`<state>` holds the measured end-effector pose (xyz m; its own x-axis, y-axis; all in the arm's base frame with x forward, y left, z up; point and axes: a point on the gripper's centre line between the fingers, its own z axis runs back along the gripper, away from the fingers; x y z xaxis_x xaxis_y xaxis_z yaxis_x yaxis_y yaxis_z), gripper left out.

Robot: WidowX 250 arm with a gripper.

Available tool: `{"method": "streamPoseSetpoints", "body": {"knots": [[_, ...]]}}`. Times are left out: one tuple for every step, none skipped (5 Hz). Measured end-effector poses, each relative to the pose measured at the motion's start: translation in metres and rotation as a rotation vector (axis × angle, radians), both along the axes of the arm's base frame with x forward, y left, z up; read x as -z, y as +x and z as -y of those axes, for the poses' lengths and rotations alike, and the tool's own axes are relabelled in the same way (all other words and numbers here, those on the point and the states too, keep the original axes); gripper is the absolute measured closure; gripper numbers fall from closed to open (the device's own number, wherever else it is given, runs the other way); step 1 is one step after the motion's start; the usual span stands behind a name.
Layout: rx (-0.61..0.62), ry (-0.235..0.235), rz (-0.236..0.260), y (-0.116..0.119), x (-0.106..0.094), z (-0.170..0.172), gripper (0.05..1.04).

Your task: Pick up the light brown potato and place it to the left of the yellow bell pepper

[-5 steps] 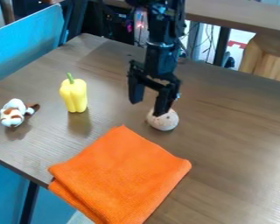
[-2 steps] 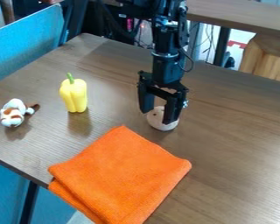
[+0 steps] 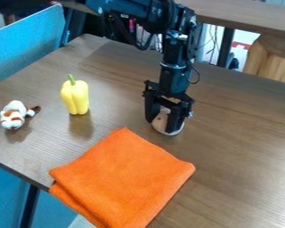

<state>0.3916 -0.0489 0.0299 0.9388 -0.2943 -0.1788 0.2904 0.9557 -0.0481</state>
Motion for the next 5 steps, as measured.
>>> {"method": "streamPoseSetpoints", "body": {"knots": [[-0.012, 0.003, -0.008, -0.001, -0.001, 0.000, 0.386], [-0.015, 0.001, -0.005, -0.004, -0.002, 0.001, 0.446], [-0.015, -0.004, 0.029, -0.013, -0.025, -0.002, 0.497], [-0.028, -0.016, 0.136, -0.017, -0.075, -0.015, 0.497], [-0.086, -0.036, 0.140, -0.015, -0.096, -0.039, 0.497]]}}
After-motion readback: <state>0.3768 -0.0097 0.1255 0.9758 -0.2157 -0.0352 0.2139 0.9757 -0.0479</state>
